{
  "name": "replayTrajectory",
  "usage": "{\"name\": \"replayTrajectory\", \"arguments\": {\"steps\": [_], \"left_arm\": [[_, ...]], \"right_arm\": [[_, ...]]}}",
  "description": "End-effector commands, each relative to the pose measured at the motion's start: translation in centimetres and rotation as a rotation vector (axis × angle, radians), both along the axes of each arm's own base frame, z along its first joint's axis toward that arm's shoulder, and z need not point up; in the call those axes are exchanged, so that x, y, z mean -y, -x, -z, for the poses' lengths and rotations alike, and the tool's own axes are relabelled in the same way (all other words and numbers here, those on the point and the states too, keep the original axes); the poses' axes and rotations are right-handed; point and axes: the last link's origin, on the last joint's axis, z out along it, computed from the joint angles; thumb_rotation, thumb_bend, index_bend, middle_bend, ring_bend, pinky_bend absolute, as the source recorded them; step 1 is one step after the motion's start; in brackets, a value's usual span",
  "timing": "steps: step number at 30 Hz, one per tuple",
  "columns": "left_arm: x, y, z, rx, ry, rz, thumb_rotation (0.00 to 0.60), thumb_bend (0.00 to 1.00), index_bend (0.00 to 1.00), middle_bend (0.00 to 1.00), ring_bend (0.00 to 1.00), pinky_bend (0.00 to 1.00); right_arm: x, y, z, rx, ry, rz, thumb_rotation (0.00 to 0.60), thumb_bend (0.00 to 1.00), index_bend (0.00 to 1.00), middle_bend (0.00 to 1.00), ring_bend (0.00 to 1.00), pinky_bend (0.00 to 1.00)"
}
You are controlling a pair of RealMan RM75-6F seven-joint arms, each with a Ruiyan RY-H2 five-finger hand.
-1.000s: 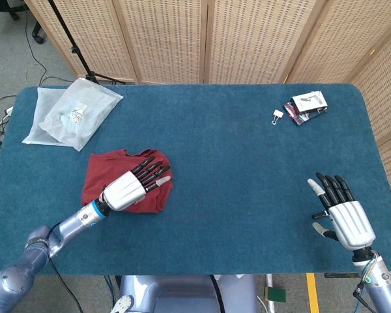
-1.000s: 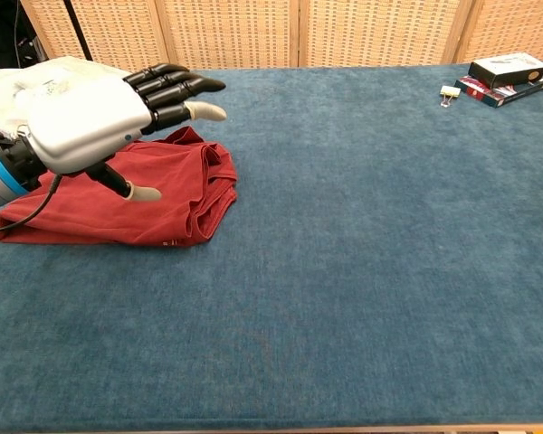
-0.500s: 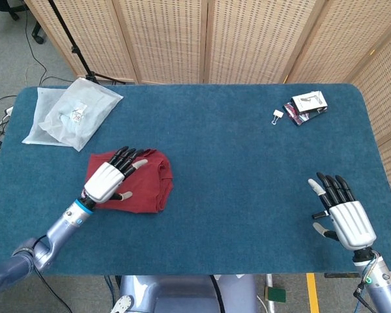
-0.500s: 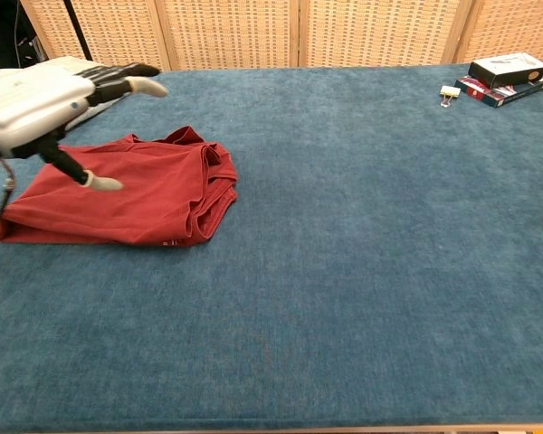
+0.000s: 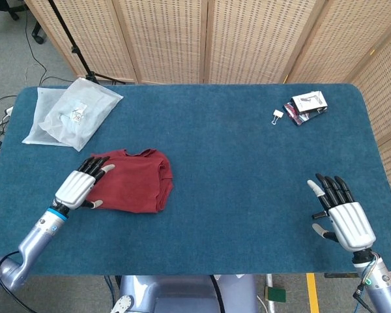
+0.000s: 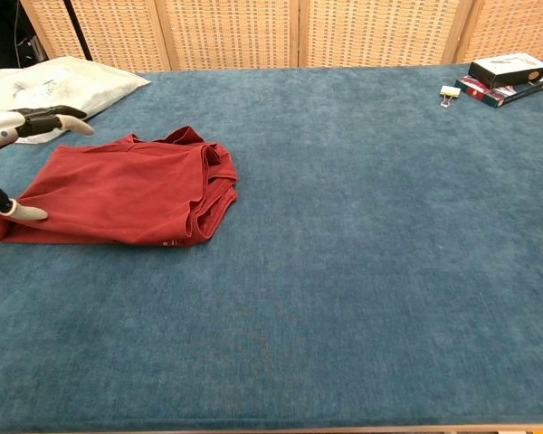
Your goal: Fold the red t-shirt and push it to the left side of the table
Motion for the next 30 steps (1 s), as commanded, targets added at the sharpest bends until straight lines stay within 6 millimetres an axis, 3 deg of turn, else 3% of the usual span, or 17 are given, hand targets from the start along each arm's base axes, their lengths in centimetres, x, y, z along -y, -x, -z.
{"name": "replayTrajectory", "arguments": {"steps": [1, 21, 30], "left_arm": [[-0.1, 0.8, -0.1, -0.029, -0.017, -0.022, 0.6, 0.15, 0.0, 0.0, 0.0, 0.0], [-0.3, 3.7, 0.1, -0.113, -0.028, -0.088, 0.6, 0.15, 0.0, 0.0, 0.0, 0.0], [0.0, 2.1, -0.9, 0.054, -0.065, -0.005, 0.6, 0.13, 0.0, 0.0, 0.0, 0.0]], "right_arm": [[0.0, 0.0, 0.0, 0.001, -0.001, -0.001, 0.6, 0.0, 0.0, 0.0, 0.0, 0.0], [0.0, 0.0, 0.1, -0.005, -0.004, 0.001, 0.6, 0.0, 0.0, 0.0, 0.0, 0.0], [-0.1, -0.1, 0.0, -0.002, -0.001, -0.003, 0.6, 0.0, 0.0, 0.0, 0.0, 0.0]]}}
